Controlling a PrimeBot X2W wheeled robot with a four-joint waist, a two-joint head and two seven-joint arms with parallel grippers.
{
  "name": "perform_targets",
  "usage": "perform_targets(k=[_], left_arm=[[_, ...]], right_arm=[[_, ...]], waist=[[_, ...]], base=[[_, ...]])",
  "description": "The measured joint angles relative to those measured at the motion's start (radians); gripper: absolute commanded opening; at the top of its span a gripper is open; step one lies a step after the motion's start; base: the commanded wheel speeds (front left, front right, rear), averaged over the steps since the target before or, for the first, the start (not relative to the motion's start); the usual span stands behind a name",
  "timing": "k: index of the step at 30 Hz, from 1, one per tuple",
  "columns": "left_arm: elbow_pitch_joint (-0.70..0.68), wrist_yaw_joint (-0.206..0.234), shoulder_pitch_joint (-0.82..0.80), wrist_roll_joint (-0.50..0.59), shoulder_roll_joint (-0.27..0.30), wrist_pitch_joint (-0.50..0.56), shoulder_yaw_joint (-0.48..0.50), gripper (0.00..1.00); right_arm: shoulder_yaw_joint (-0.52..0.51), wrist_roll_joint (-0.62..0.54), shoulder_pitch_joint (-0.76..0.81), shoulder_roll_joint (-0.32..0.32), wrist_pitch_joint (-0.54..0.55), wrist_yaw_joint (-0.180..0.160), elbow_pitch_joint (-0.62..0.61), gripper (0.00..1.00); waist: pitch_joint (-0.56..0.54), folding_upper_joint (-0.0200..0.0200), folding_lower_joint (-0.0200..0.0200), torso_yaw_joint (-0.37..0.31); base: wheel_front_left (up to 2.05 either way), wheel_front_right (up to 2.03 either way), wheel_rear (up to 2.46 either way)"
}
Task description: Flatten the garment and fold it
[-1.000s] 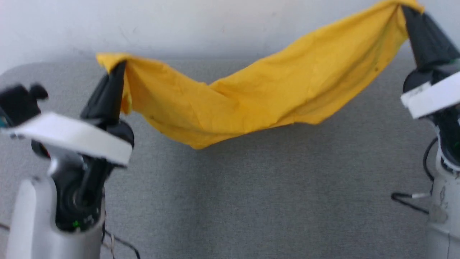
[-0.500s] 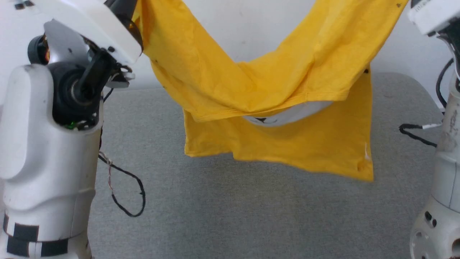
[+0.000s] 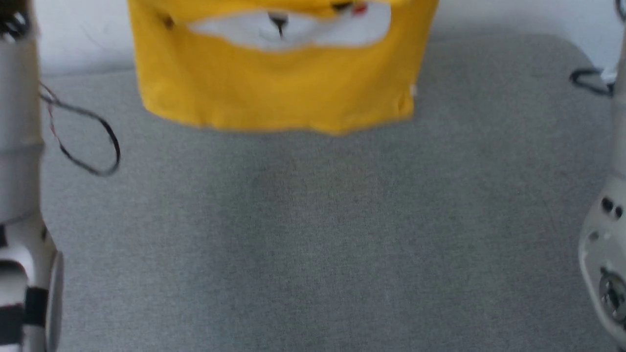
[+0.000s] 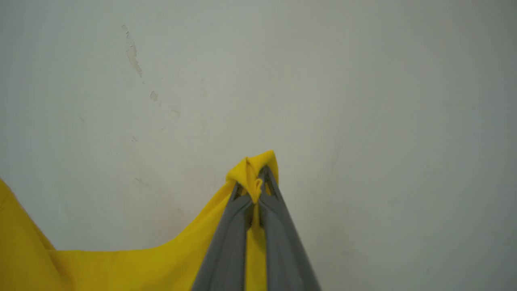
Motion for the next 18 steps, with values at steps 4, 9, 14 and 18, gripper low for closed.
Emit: perform_targets(k=[4,9,14,18], left_arm=[[0.051,-0.033,-0.131,0.011,0.003,-0.111,0.029,0.00],[0.116,-0.117,-0.224,0.003,0.010,-0.209,0.042,0.00],[0.185,-0.183,-0.243,-0.044,0.013,-0.277,0.074,0.00],[0.237,-0.231,-0.237,-0.091,0.010,-0.298,0.094,0.00]], right_arm=[[-0.023,-0.053,-0.141,0.000,-0.079,0.000,0.079,0.00],[-0.050,-0.119,-0.246,0.000,-0.157,0.000,0.163,0.00],[-0.079,-0.154,-0.279,0.000,-0.211,0.001,0.217,0.00],[-0.084,-0.161,-0.280,0.001,-0.232,0.001,0.242,0.00]], waist=[[0.092,0.0000,0.0002,-0.001],[0.206,0.0000,0.0003,0.004],[0.314,0.0000,0.0002,0.016],[0.394,0.0000,0.0003,0.029]], base=[[0.00,0.00,0.00],[0.00,0.00,0.00],[0.00,0.00,0.00],[0.00,0.00,0.00]])
